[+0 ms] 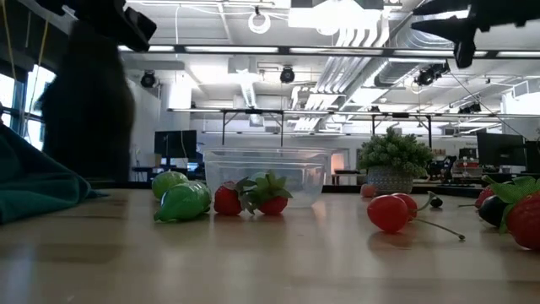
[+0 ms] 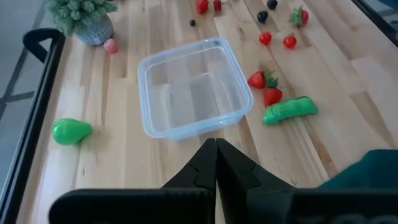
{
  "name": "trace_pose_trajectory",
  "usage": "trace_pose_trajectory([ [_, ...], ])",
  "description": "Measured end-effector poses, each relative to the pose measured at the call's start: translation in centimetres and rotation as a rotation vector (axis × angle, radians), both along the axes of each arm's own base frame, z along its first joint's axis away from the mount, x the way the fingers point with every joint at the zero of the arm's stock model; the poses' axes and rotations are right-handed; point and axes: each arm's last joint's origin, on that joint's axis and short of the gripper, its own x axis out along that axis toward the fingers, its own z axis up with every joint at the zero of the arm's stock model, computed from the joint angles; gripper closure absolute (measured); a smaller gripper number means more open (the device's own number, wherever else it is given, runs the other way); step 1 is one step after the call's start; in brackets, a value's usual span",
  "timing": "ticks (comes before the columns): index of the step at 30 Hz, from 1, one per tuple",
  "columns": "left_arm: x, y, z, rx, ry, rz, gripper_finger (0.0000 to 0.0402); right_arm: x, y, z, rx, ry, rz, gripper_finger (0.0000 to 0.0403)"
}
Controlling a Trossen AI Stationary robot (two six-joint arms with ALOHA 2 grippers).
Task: Pick and placing Produce into tupperware
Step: Put the avocado into the transparent bin
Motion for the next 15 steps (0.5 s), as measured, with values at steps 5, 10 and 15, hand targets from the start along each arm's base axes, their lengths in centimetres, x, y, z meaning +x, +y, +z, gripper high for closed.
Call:
trace_pose_trajectory([
  [5, 0.0, -0.1, 0.0, -0.013, -0.004, -0.016, 0.0401, 3.1, -1.0, 3.6, -0.069, 0.187, -0.049, 0.0310],
  [10, 0.0, -0.1, 0.0, -0.021, -0.006, -0.026, 0.0397, 7.6, -3.4, 6.4, -0.077, 0.366, -0.021, 0.0310],
  [15, 0.0, -0.1, 0.0, -0.021, -0.006, -0.026, 0.0357, 12.4, -6.7, 8.6, -0.059, 0.512, 0.036, 0.0309],
])
